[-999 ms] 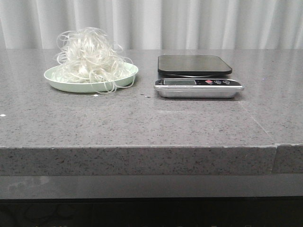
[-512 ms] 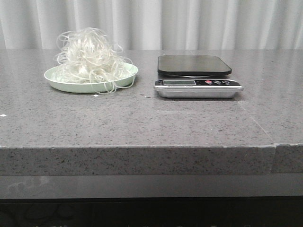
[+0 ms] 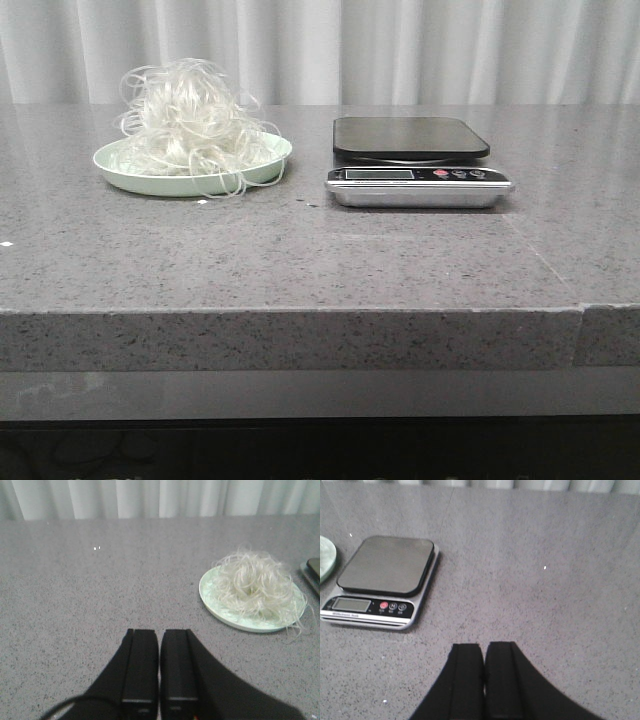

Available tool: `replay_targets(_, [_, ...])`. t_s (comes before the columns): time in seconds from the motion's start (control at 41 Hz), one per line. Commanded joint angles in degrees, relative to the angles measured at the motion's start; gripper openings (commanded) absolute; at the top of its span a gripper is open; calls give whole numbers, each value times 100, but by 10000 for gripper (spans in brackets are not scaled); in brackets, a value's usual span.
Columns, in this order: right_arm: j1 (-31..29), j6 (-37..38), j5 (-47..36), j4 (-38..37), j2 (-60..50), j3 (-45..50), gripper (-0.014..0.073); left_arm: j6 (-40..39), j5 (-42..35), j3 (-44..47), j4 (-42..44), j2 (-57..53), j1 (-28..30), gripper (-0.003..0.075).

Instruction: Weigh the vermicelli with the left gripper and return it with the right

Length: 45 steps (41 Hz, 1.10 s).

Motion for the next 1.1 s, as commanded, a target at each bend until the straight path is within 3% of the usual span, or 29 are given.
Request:
replay_targets(0.0, [-21, -3, -236, -17, 301, -159, 159, -42, -351, -189, -64, 217, -4, 141])
replay_targets(0.171, [-21, -3, -116, -17, 672, -114, 185, -42, -378, -189, -64, 484, -4, 142])
replay_targets(0.268, [-21, -13, -112, -17, 813, -114, 314, -42, -378, -189, -64, 631, -4, 158])
replay_targets(0.341, [-21, -13, -120, -17, 871, -114, 434, -42, -403, -189, -64, 741, -4, 217])
replay_targets(0.439, [-21, -13, -125, -17, 921, -114, 536, 0, -532, -189, -219, 917, -4, 382])
replay_targets(0.512, [-21, -13, -125, -17, 921, -114, 539, 212, -704, -189, -477, 1083, -4, 487])
replay_targets(0.585, [-21, -13, -125, -17, 921, -114, 535, 505, -878, -189, -859, 1296, -4, 534])
replay_targets(0.731, [-21, -13, -125, -17, 921, -114, 535, 1106, -944, -396, -1551, 1917, -155, 534])
replay_targets(1.072, [-21, -13, -125, -17, 921, -114, 535, 1118, -1729, -1052, -1541, 3418, -1206, 533])
